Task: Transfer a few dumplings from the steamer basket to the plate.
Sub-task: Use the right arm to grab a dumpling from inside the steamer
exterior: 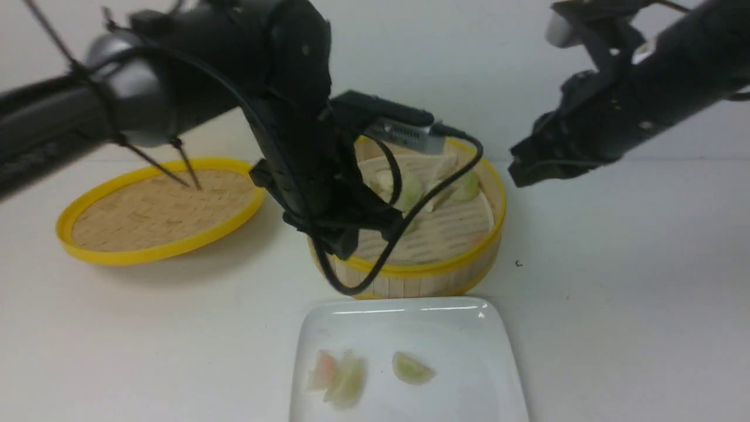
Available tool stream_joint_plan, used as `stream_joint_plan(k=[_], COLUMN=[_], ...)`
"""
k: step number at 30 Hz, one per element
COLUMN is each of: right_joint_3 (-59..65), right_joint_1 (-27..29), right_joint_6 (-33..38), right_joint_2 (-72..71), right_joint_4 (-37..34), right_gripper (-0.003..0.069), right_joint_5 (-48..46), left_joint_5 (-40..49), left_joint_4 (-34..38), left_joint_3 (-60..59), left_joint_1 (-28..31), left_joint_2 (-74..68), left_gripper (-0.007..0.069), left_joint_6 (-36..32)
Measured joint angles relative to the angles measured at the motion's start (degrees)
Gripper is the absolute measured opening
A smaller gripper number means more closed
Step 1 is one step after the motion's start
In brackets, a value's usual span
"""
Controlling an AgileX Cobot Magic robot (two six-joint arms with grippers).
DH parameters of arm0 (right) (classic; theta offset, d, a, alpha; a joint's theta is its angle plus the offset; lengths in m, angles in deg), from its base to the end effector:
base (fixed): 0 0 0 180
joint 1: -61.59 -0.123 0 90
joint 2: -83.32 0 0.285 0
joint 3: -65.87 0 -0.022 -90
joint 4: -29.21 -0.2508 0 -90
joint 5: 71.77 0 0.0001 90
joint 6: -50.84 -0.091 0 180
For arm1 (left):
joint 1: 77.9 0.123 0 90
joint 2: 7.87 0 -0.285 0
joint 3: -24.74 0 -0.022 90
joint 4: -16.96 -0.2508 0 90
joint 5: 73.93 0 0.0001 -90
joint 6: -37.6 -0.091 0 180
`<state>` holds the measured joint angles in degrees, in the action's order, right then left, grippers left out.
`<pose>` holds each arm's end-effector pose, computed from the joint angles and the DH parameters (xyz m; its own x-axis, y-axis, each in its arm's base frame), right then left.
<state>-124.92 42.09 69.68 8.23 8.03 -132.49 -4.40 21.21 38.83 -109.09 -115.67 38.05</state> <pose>0.3336 0.1486 0.3253 -0.7686 -0.4142 -0.4876 -0.5653 0.7966 0.2144 0.3090 -0.1944 0.3132 -0.8365 0.4669 -0.2868 0.5058 0.8593 -0.0762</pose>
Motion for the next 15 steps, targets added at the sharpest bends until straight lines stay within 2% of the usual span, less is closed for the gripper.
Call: stream_joint_plan(k=[3,4,6,8,10,11,13,15], right_joint_3=[-3.79,-7.17,-9.05,-14.69,-18.69,-18.69,-22.96,-26.20], right_joint_1=[-0.45,-0.53,-0.53,-0.55,-0.62,-0.68,-0.81,-0.98], right_joint_6=[-0.14,-0.14,-0.22,-1.19,-2.08,-2.08,-2.93,-3.15], right_joint_2=[5.86,10.15,12.80,20.12,25.04,25.51,30.29,34.61], right_joint_4=[0.06,0.06,0.18,0.28,0.31,0.31,0.56,0.54], right_gripper=[0.0104,0.0162,0.0198,0.0295,0.0363,0.0363,0.0421,0.0449], right_joint_5=[1.20,2.14,2.86,4.59,5.87,5.87,7.01,7.99], left_joint_5=[0.72,0.97,1.04,1.18,1.45,1.45,1.76,2.09], left_joint_4=[-0.82,-1.53,-1.96,-3.09,-4.25,-4.25,-5.96,-7.74], left_joint_3=[-3.35,-5.98,-7.60,-12.13,-14.31,-14.52,-16.55,-17.56], left_joint_1=[0.00,0.00,0.00,0.00,0.00,0.00,0.00,0.00], left_joint_2=[6.11,10.86,13.31,19.39,22.54,22.85,26.17,28.47], left_gripper=[0.0002,-0.0006,-0.0006,-0.0006,-0.0006,-0.0006,-0.0006,-0.0006], left_joint_6=[1.69,2.93,3.63,5.44,5.97,6.03,7.06,8.13])
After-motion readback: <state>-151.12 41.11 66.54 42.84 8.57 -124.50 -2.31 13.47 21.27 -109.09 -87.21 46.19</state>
